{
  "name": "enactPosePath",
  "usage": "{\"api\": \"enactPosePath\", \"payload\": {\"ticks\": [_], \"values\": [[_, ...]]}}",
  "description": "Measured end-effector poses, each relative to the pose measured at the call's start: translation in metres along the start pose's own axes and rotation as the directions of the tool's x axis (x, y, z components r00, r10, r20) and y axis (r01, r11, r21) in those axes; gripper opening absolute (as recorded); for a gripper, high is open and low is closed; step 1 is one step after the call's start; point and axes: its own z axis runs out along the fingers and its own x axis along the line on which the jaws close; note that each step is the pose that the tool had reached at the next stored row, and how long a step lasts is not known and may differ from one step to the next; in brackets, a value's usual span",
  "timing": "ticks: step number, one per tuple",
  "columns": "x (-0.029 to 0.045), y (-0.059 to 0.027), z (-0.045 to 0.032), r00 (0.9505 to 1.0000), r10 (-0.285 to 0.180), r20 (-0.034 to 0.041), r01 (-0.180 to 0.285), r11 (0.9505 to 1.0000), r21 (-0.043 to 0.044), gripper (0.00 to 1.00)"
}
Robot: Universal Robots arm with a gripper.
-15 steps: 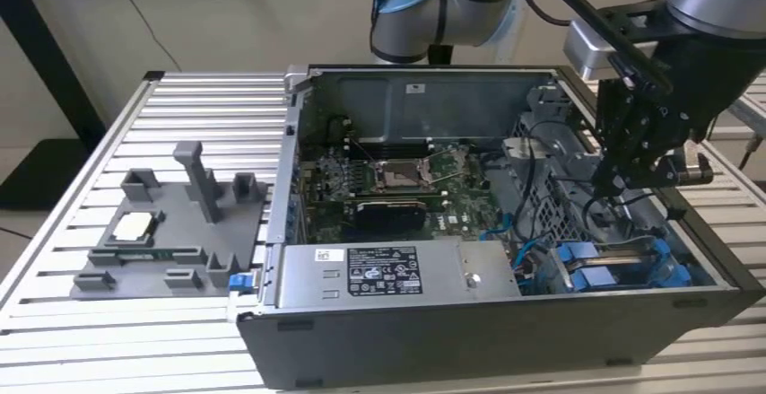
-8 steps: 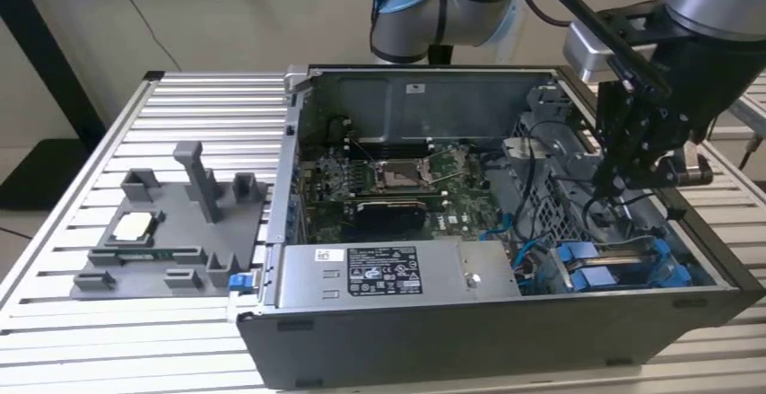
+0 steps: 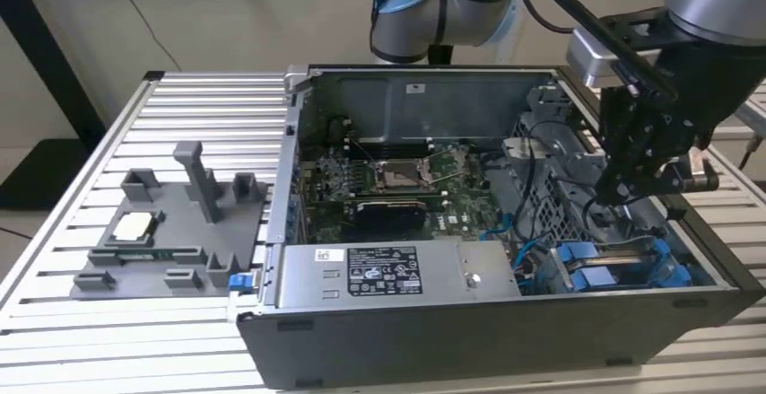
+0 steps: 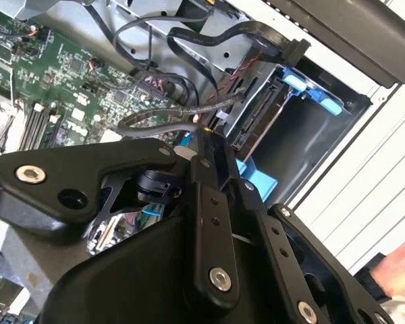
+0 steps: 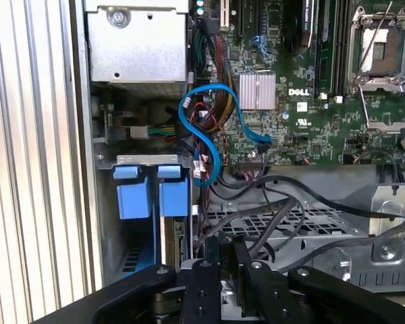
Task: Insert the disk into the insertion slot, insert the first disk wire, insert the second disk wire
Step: 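Insert the first disk wire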
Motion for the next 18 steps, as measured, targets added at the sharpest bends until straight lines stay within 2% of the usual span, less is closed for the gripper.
{"api": "enactPosePath", "payload": {"ticks": [5,11,18], "values": [[0.0006,-0.0068,0.0021,0.9999,0.0,-0.0103,-0.001,0.9999,-0.017,0.19],[0.001,-0.0157,0.0059,0.9999,0.001,-0.015,-0.002,0.9992,-0.0391,0.19],[0.0016,-0.0261,0.0083,0.9995,0.002,-0.0302,-0.005,0.9972,-0.0746,0.19]]}}
